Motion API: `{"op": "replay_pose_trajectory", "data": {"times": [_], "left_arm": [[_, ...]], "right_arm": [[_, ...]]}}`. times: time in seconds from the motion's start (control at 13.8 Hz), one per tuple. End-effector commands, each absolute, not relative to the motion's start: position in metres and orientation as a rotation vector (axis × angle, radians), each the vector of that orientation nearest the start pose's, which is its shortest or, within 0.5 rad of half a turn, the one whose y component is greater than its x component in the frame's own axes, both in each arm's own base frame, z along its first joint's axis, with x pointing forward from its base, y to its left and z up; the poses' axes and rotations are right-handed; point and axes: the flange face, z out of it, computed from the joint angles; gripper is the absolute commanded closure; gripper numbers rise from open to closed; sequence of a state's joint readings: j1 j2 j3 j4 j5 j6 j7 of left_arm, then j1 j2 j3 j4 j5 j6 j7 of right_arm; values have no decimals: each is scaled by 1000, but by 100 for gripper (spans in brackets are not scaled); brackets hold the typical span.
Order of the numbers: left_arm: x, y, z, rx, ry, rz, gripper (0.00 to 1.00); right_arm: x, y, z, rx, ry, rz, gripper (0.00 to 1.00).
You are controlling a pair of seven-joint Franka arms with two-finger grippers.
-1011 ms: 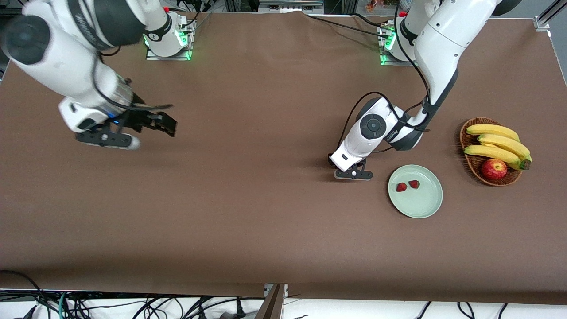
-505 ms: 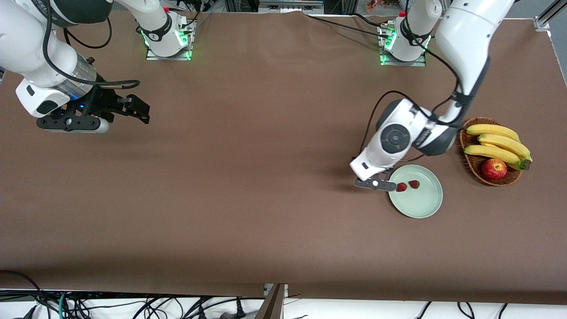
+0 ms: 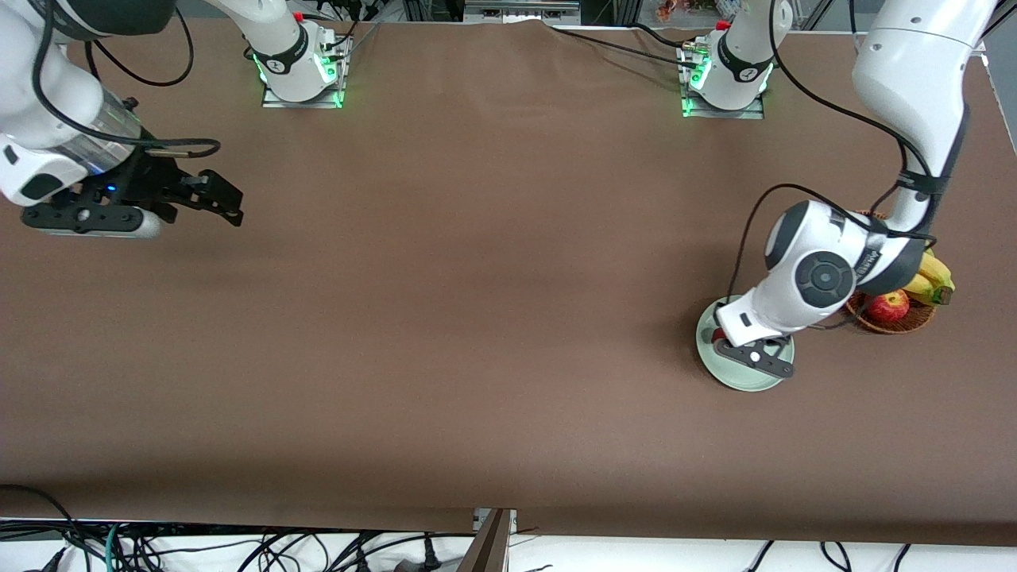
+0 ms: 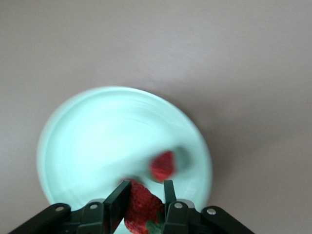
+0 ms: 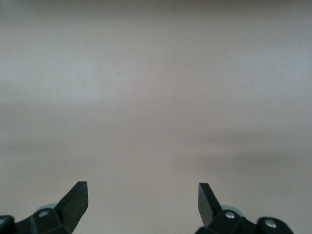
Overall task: Collect all strawberries into plate
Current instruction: 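Carry the third strawberry to the plate while the right arm returns to rest, then open the left gripper to drop the strawberry on the plate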
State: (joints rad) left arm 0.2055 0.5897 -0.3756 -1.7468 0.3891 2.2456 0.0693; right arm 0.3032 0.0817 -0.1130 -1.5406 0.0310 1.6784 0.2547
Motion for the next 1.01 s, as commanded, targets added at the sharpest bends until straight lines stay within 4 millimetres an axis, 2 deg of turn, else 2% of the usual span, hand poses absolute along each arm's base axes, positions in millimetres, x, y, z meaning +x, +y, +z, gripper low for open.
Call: {"op": "replay_pose_trajectory", "data": {"times": [0.0, 0.07, 0.14, 0.29, 0.43, 0.58, 0.65, 0.79, 0.94], "left_arm": [[672, -62, 235, -2923, 819, -20, 82], [677, -58, 234, -2909, 869, -40, 61], [678, -57, 237, -2903, 890, -45, 1], [682, -57, 248, -2913, 867, -70, 0], [681, -66, 283, -2894, 863, -85, 0], [674, -84, 330, -2887, 859, -21, 0], [672, -86, 357, -2921, 818, 35, 0], [671, -83, 414, -3017, 700, 138, 0], [668, -77, 462, -3045, 561, 187, 0]], "right_arm": [[580, 93, 621, -3097, 153, -106, 0], [579, 93, 619, -3099, 156, -84, 0], [578, 99, 618, -3103, 144, -78, 0], [578, 106, 616, -3140, 117, -91, 0], [582, 96, 609, -3162, 95, -68, 0], [582, 95, 607, -3165, 89, -63, 0], [583, 95, 607, -3163, 92, -63, 0], [583, 94, 607, -3164, 90, -61, 0], [583, 95, 607, -3162, 90, -63, 0]]}}
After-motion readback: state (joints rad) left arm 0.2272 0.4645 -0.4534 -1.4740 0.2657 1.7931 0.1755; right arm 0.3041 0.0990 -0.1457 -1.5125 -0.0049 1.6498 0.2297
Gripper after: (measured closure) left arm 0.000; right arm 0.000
